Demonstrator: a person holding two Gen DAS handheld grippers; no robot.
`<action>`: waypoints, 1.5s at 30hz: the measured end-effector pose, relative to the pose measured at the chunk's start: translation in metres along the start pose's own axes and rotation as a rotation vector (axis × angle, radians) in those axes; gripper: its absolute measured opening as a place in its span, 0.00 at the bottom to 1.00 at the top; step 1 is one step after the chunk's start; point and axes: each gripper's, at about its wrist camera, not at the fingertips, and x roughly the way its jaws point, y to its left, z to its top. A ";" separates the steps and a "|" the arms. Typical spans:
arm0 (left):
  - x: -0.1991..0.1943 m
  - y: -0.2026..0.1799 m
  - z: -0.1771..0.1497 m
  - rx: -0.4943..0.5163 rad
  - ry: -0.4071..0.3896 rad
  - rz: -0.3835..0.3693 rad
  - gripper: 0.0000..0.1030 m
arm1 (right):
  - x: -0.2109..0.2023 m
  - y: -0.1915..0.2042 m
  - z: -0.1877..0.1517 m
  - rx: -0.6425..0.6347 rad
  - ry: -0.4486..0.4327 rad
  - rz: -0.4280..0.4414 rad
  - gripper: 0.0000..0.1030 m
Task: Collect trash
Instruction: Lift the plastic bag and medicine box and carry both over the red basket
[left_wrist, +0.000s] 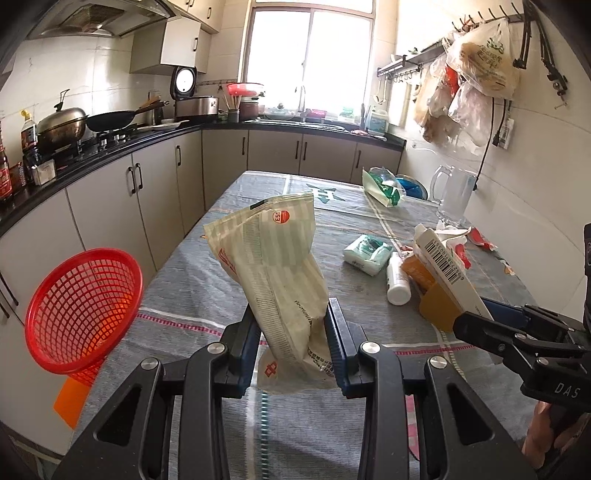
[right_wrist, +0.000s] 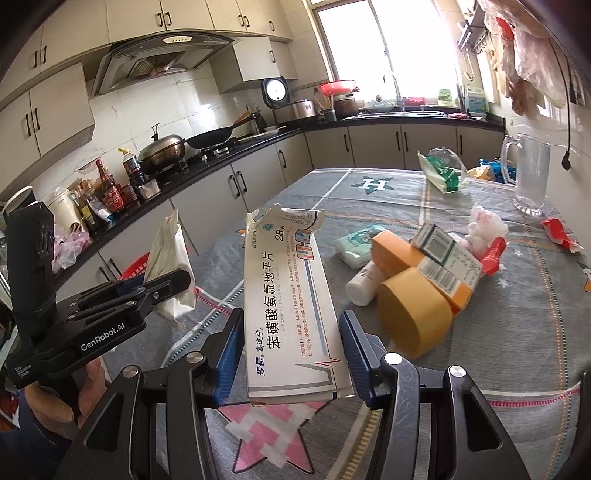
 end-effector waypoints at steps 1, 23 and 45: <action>0.000 0.002 0.000 -0.005 -0.001 0.003 0.32 | 0.002 0.002 0.001 0.000 0.003 0.006 0.55; -0.035 0.129 0.015 -0.186 -0.072 0.152 0.32 | 0.067 0.075 0.038 -0.036 0.138 0.216 0.55; -0.009 0.255 -0.008 -0.340 0.028 0.247 0.32 | 0.189 0.175 0.084 0.014 0.337 0.410 0.55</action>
